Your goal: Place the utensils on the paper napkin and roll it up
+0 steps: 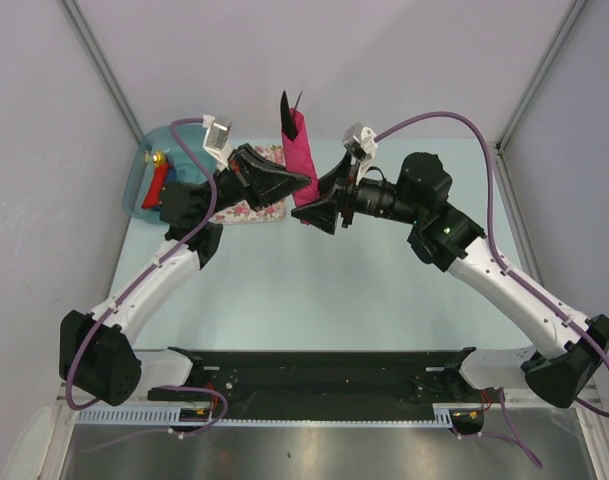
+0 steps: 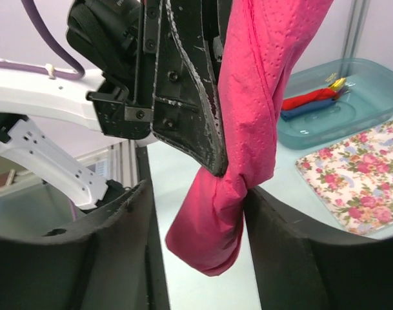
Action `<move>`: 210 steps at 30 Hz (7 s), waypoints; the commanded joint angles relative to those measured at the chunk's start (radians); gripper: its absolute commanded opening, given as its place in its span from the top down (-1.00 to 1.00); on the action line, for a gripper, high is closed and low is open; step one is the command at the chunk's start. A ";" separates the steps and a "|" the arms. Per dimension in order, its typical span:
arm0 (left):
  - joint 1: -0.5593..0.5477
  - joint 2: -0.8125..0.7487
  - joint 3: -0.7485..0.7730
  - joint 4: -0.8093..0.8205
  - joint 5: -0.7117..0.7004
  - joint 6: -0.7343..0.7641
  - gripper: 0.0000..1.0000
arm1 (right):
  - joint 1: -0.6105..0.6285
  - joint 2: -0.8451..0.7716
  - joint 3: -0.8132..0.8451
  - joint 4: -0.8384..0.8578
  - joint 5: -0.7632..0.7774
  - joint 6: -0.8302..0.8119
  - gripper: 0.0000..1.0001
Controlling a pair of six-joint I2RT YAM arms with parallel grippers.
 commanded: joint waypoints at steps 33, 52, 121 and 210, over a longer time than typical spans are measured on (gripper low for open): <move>0.010 -0.046 -0.067 -0.017 -0.036 0.012 0.14 | -0.029 0.020 0.007 0.116 -0.060 0.106 1.00; 0.082 -0.010 -0.035 -0.079 -0.007 0.009 1.00 | -0.027 0.029 0.006 0.083 -0.031 0.083 0.16; 0.786 1.264 1.234 -1.664 -0.050 1.302 1.00 | -0.139 0.205 0.084 -0.111 0.065 -0.036 -0.99; 0.224 0.208 0.540 -1.584 -0.682 1.045 -0.99 | -0.570 -0.006 -0.273 -0.199 0.008 -0.059 -0.99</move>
